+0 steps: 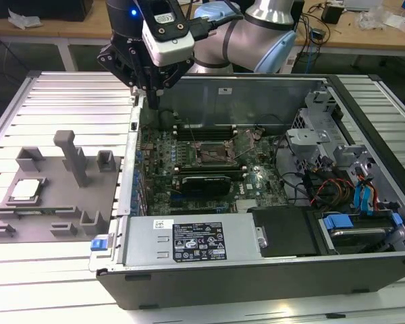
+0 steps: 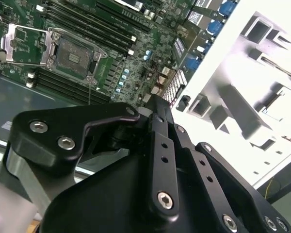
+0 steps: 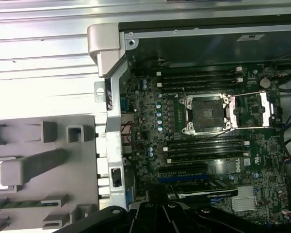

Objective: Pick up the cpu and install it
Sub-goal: 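Reach for the cpu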

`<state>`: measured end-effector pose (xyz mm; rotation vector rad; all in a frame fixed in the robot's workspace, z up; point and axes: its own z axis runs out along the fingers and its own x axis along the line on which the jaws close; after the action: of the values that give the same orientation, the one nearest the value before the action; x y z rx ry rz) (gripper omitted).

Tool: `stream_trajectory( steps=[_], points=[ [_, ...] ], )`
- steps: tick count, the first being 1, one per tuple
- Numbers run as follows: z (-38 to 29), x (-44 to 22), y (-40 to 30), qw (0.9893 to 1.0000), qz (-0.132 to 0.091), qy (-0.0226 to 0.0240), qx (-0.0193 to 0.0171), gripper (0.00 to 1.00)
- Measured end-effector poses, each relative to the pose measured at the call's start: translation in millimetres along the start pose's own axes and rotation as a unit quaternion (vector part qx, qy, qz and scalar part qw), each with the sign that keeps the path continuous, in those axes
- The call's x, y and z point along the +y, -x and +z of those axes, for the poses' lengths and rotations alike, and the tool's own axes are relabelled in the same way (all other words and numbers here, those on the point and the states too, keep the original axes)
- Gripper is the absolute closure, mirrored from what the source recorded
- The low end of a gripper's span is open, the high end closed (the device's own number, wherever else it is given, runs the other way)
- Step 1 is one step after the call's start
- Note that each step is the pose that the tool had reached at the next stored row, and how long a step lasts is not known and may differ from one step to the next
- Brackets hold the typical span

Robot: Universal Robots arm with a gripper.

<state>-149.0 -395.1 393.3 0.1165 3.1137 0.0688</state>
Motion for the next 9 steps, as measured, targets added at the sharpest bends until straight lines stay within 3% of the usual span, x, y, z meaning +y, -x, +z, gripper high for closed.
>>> stream_trajectory(
  steps=[9],
  points=[
    [-0.2, 0.4, -10.1, 1.0, 0.0, 0.0, -0.0001, 0.89]
  ],
)
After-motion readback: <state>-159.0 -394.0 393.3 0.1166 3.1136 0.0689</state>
